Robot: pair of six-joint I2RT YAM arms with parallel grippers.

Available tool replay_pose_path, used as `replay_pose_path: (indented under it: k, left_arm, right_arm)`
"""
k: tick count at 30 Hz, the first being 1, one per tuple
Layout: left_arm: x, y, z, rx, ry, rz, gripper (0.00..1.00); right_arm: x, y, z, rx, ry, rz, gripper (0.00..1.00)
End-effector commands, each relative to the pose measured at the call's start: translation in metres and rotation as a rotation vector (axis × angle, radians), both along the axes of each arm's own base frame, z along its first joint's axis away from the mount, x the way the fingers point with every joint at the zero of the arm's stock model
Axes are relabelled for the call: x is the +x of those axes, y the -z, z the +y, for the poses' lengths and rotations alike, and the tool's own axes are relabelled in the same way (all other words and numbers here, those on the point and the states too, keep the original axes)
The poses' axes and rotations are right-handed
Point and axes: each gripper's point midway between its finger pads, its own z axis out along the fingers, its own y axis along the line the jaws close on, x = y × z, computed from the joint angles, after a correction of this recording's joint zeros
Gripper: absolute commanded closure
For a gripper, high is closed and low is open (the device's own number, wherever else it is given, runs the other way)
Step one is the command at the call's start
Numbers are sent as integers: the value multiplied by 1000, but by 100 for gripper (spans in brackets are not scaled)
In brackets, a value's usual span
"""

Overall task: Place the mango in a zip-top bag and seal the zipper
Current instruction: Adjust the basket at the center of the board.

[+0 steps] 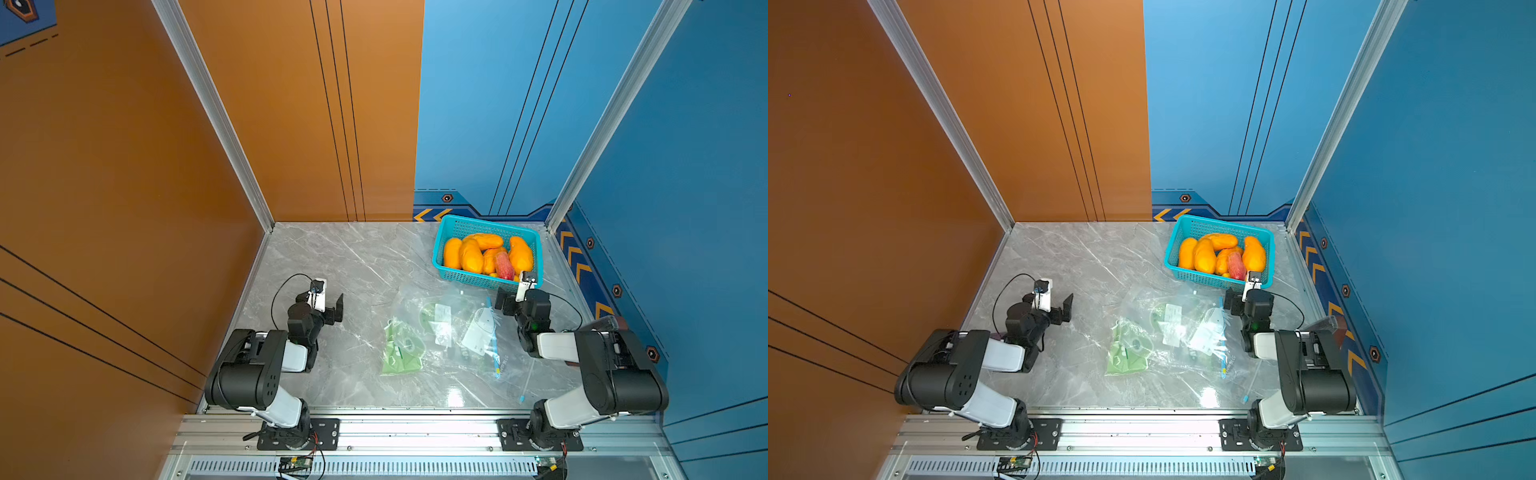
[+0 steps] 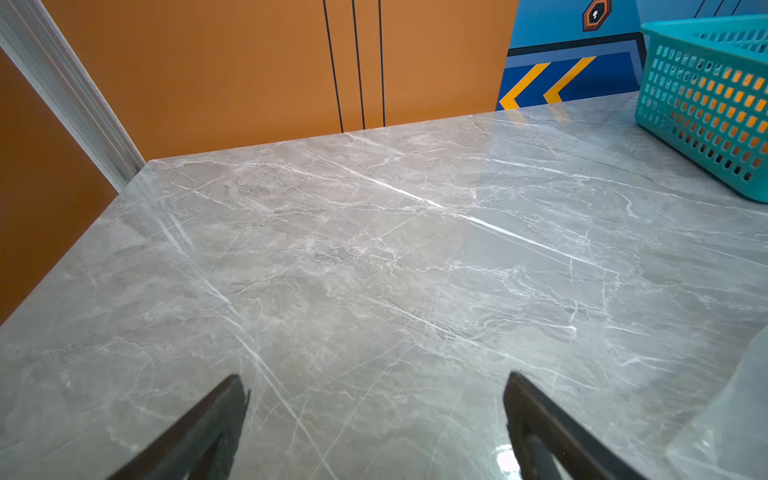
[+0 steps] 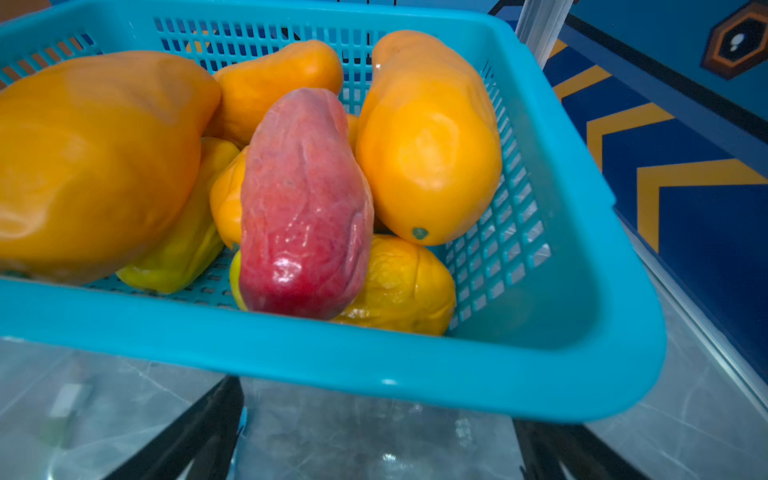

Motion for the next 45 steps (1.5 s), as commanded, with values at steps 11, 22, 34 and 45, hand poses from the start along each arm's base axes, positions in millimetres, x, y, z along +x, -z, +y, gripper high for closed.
replay_pose_path:
  k: [11, 22, 34, 45]
  left_arm:
    - [0, -6, -5, 10, 20, -20, 2]
    - [0, -5, -5, 10, 20, -19, 2]
    - [6, -6, 5, 4, -39, -19, 2]
    - [-7, -25, 27, -27, -164, -73, 2]
  right_arm:
    - [6, -11, 3, 7, -10, -40, 0]
    - [6, -12, 3, 6, -10, -40, 0]
    - [10, -19, 2, 4, -1, -1, 0]
    - [-17, -52, -21, 41, 184, 120, 0]
